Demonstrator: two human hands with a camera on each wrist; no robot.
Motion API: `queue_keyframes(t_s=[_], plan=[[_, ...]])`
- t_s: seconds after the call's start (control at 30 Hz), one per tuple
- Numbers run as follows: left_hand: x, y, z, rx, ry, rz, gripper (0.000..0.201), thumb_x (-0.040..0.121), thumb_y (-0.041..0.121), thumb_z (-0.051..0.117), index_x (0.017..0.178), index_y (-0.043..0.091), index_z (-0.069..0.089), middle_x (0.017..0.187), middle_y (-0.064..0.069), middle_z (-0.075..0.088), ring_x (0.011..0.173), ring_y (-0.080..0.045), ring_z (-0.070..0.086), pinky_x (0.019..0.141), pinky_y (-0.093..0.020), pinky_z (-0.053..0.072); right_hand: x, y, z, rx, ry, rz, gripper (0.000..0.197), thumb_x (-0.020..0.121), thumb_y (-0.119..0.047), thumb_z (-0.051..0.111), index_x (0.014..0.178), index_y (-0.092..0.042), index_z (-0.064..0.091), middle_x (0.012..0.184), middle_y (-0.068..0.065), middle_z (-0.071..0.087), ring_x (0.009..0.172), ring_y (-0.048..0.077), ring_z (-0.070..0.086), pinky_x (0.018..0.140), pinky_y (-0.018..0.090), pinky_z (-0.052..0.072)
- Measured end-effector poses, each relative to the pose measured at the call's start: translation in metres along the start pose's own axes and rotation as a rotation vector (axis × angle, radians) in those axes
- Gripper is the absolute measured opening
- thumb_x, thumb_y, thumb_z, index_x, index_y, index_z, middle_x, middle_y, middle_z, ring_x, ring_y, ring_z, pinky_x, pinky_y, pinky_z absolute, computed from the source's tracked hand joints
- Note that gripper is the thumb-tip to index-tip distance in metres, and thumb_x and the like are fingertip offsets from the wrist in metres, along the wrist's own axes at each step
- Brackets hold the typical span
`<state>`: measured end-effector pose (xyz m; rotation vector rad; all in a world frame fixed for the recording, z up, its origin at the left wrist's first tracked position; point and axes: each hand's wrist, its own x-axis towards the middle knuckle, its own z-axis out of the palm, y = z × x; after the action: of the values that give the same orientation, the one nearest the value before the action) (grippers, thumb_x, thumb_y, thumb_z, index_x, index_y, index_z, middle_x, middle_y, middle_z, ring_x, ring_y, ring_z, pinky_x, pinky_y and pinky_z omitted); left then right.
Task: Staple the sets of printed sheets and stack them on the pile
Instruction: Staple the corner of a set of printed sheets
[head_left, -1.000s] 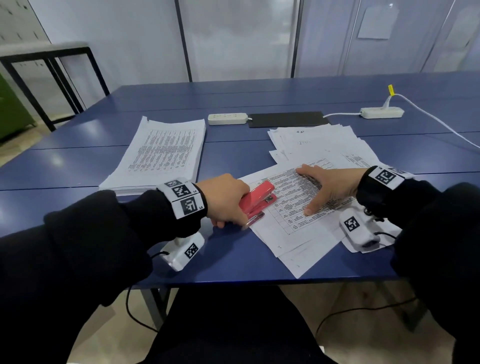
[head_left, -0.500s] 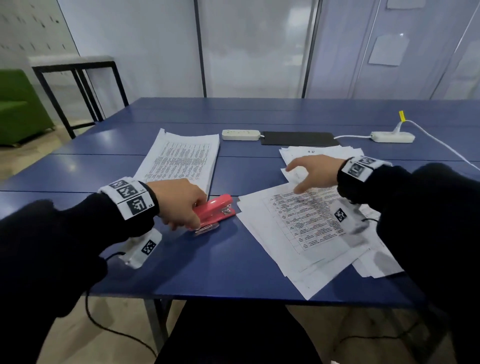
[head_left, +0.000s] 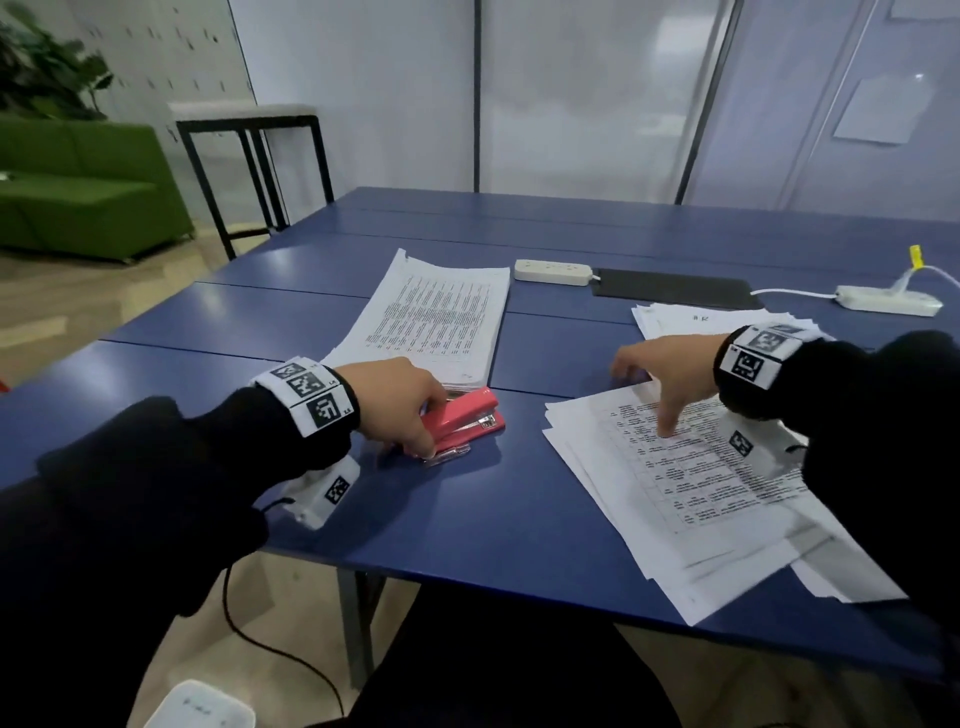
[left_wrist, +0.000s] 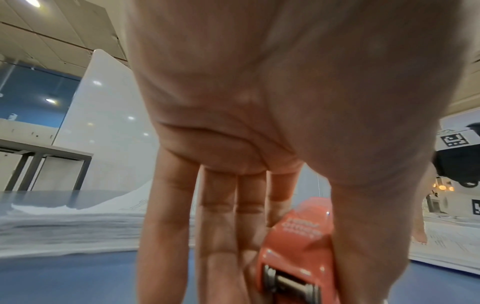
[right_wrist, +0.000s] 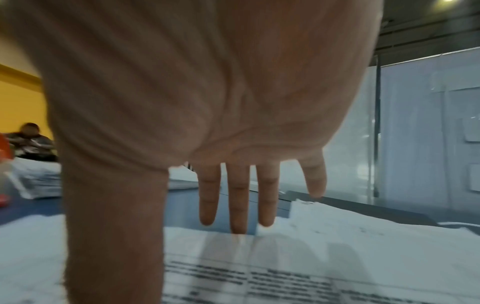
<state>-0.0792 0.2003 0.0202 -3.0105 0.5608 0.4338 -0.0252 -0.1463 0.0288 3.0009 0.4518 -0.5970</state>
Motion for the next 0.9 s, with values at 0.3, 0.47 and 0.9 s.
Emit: queue_keyframes(t_s=[0.3,0.47,0.9], plan=[[-0.018,0.014,-0.011,-0.016,0.215,0.12,0.03,0.076,0.047,0.081,0.099,0.04,0.062,0.073,0.016,0.056,0.077,-0.011,0.054,0.061,-0.026,0.036,-0.014,-0.124,0.015,0.45,0.063,-0.422,0.051,0.095,-0.055,0.065,0.136,-0.026,0.057,0.109,-0.005,0.07,0.083,0.003,0.066,0.082,0.031,0.052],[-0.033,-0.002,-0.009,-0.313,0.322,0.053,0.036,0.068,0.049,0.088,0.097,0.04,0.068,0.08,0.014,0.068,0.074,-0.004,0.062,0.071,-0.034,0.055,-0.02,-0.143,0.024,0.884,0.046,-0.391,0.048,0.106,-0.046,0.051,0.106,-0.002,0.069,0.069,0.001,0.057,0.055,0.018,0.05,0.052,0.031,0.04],[-0.073,-0.015,0.043,-1.538,0.131,-0.186,0.021,0.086,-0.012,0.071,0.102,0.001,0.076,0.096,-0.016,0.078,0.067,-0.017,0.074,0.059,-0.023,0.062,-0.023,-0.19,0.045,0.851,0.261,-0.451,0.04,0.102,-0.057,0.051,0.094,-0.023,0.069,0.069,0.006,0.059,0.058,0.018,0.056,0.052,0.034,0.046]])
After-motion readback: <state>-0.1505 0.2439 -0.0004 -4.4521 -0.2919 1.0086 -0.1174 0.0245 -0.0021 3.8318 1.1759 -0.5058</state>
